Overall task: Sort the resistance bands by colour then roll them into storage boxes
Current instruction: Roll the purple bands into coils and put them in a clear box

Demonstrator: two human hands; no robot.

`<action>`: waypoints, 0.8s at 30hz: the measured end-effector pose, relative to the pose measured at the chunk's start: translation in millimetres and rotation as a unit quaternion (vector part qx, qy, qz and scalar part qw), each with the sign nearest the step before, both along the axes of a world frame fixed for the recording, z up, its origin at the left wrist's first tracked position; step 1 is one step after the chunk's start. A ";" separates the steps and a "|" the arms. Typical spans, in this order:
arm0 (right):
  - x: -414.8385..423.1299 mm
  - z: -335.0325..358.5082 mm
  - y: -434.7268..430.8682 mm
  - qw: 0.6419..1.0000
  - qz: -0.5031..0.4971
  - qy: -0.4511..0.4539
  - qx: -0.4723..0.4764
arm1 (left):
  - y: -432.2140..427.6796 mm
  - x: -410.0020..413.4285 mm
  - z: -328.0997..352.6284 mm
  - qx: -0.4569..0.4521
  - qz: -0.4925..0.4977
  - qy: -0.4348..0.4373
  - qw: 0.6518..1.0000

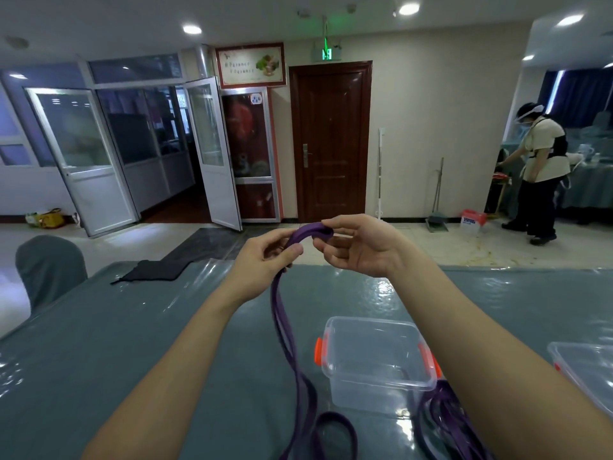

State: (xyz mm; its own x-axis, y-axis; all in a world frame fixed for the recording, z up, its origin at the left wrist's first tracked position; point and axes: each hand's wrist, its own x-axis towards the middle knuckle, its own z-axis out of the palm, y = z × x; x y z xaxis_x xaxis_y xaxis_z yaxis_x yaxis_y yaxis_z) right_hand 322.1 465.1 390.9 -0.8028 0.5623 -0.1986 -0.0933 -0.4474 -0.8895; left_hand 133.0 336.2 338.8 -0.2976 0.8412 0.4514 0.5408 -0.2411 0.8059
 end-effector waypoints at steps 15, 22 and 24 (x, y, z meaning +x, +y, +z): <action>11.5 -42.3 -0.4 0.999 0.021 -0.011 -0.024 | -4.0 -8.0 7.6 -0.080 0.009 0.243 0.967; 19.3 -57.7 6.9 0.864 0.044 -0.220 0.450 | 1.4 -1.7 8.0 -0.179 -0.045 0.382 0.905; 21.4 -56.8 8.3 0.878 0.071 -0.199 0.429 | 3.6 -0.5 10.3 -0.191 -0.056 0.392 0.898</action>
